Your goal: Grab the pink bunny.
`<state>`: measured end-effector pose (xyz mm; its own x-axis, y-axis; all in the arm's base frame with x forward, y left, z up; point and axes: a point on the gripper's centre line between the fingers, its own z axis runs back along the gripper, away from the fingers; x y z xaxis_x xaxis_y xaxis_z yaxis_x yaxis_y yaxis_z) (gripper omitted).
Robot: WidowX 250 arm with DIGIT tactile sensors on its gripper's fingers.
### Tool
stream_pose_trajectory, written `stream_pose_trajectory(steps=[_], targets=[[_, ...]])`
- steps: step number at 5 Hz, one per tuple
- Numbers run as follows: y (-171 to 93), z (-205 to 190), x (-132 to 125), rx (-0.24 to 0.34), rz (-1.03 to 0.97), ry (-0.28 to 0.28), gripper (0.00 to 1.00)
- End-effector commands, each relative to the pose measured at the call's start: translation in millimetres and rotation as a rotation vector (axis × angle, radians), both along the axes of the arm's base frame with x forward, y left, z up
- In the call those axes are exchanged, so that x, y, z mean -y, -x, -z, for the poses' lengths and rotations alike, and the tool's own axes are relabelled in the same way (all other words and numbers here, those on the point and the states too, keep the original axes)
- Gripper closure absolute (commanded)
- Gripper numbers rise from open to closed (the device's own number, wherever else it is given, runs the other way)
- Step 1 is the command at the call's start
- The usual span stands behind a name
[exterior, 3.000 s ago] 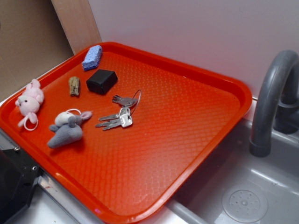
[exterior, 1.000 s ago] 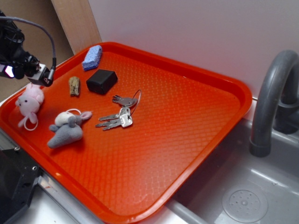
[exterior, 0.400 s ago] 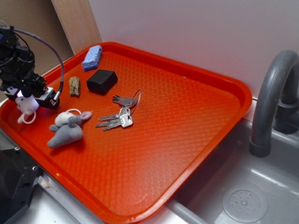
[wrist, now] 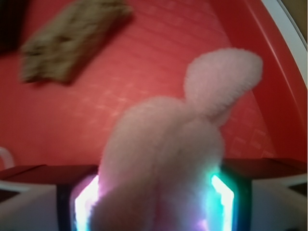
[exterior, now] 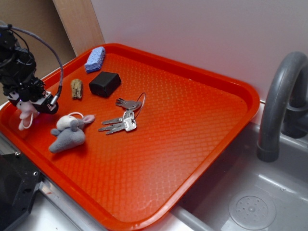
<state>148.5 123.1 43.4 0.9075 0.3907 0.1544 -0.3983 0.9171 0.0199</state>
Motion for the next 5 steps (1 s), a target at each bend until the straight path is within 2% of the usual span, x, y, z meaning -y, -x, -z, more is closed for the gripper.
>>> stream_pose_trajectory(steps=[1, 2, 3, 4, 5], targets=[[-49.3, -83.1, 80.4, -0.139, 0.296, -0.122, 1.00], [-70.8, -101.6, 127.0, -0.144, 0.375, -0.104, 1.00], [-86.3, -131.8, 152.4, -0.101, 0.440, -0.099, 1.00], [-88.7, -177.4, 158.0, -0.005, 0.455, -0.095, 1.00], [-83.3, -207.8, 154.7, 0.063, 0.449, -0.106, 1.00]])
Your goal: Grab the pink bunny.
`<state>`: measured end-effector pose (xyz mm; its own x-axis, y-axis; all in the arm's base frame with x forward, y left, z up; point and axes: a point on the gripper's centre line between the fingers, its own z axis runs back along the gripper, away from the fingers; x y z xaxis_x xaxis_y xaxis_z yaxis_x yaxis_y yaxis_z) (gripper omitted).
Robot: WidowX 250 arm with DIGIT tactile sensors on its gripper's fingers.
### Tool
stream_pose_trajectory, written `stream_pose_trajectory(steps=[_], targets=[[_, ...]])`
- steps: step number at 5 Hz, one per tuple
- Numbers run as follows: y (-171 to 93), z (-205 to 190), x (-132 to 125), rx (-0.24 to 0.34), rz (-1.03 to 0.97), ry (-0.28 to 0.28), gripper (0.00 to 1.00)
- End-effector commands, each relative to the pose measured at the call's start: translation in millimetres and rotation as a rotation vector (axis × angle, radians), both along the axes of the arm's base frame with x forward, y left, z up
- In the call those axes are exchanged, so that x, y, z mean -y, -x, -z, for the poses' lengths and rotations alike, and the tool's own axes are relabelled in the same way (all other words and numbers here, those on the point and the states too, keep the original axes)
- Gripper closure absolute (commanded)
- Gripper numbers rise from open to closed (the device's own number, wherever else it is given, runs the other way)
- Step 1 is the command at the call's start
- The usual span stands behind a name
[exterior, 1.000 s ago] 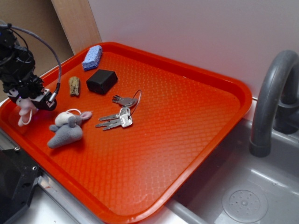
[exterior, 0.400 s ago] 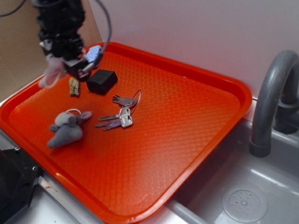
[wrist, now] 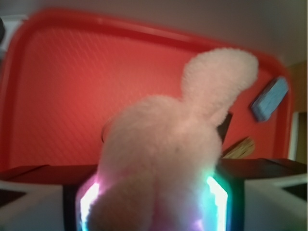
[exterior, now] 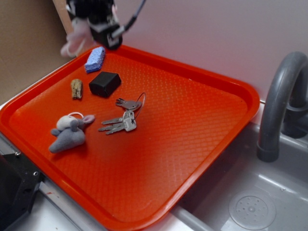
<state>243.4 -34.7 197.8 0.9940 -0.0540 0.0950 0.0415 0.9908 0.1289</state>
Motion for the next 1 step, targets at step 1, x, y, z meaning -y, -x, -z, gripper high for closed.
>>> stream_pose_trajectory(steps=[1], targets=[[17.8, -63.1, -9.2, 0.125, 0.052, -0.008, 1.00]])
